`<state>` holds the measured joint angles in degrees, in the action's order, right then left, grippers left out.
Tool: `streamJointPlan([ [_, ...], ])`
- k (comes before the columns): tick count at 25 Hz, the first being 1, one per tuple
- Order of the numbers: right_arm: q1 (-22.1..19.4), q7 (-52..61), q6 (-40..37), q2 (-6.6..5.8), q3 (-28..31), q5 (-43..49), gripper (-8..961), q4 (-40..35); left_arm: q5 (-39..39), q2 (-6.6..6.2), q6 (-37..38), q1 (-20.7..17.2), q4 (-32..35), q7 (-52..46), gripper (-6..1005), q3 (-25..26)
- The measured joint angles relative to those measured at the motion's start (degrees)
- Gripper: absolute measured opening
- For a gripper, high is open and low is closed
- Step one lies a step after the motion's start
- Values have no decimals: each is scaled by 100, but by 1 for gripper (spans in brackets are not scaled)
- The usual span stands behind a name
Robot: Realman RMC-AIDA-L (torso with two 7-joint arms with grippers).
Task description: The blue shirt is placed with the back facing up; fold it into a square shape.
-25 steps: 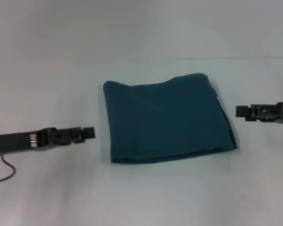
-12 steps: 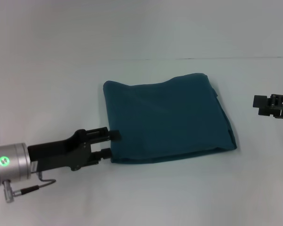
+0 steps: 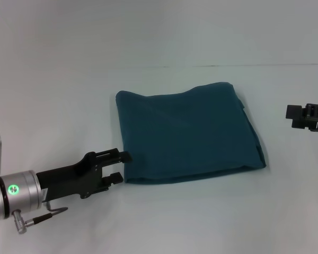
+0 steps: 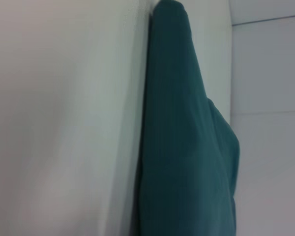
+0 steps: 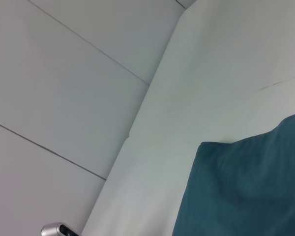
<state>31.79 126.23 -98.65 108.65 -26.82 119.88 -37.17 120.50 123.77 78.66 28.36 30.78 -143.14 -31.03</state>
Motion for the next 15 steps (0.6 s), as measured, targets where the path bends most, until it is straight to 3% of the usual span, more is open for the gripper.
streamJointPlan([
  [15,28,-1,30,-22,2,0,879,9,38,6,-448,77,-363,170,658,-46],
])
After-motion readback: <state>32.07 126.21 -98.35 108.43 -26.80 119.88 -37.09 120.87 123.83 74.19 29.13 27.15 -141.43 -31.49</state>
